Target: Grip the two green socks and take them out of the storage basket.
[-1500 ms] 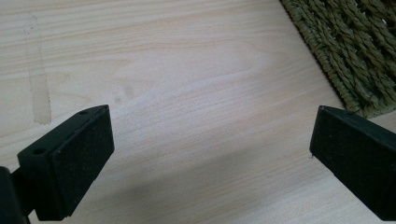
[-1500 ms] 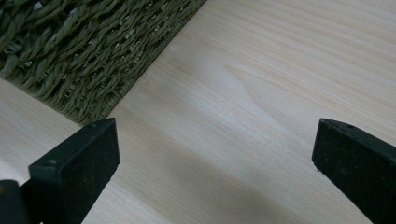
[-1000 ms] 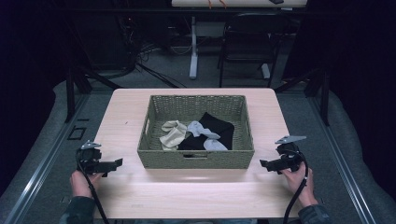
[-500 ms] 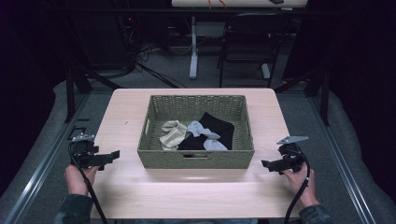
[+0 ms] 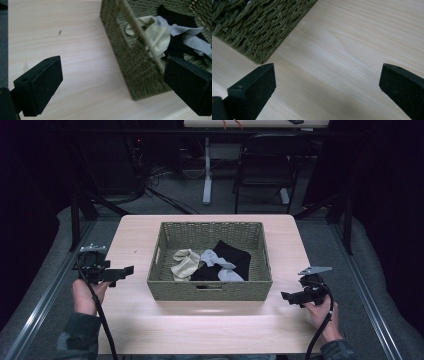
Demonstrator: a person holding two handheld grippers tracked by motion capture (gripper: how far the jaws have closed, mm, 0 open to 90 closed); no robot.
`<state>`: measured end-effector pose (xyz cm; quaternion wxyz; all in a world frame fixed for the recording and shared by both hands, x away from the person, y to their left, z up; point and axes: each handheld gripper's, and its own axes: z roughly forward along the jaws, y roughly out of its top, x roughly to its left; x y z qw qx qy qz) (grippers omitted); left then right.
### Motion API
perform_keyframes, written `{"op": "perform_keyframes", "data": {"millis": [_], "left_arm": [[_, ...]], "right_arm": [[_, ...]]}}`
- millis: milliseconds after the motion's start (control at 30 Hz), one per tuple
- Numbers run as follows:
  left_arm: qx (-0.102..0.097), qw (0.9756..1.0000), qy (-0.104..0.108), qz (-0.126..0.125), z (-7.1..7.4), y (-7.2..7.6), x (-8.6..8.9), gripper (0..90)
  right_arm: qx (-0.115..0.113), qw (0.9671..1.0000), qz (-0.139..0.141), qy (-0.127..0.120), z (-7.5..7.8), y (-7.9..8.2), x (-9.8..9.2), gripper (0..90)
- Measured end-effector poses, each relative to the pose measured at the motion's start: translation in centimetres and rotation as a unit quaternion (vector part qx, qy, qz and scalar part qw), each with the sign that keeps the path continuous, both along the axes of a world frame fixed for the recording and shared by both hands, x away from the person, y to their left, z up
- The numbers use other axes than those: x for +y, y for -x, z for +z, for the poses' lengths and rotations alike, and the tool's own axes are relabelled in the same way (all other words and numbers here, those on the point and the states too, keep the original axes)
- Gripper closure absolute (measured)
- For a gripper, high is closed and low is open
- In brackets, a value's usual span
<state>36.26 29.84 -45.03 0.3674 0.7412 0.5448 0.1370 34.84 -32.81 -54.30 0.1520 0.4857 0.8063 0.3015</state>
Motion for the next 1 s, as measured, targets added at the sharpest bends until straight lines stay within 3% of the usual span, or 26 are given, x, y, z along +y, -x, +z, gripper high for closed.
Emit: {"op": "perform_keyframes", "data": {"millis": [167,400,700,1000], "left_arm": [[-0.013,0.9995,-0.015,-0.024,2.2,-1.3,-2.6,2.9],[-0.016,0.9976,-0.034,-0.058,3.5,-3.3,-5.9,3.1],[-0.01,0.9956,-0.037,-0.086,3.7,-5.2,-9.4,3.3],[0.014,0.9928,-0.045,-0.11,2.4,-6.8,-12.2,3.2]], "right_arm": [[0.001,1.0,-0.003,-0.005,0.0,0.2,-0.1,0.1],[0.003,1.0,0.002,-0.007,0.0,0.2,0.1,0.1],[-0.002,0.9999,0.002,-0.012,0.2,0.4,0.1,0.2],[-0.002,0.9999,0.001,-0.012,0.2,0.3,0.0,0.2]]}}
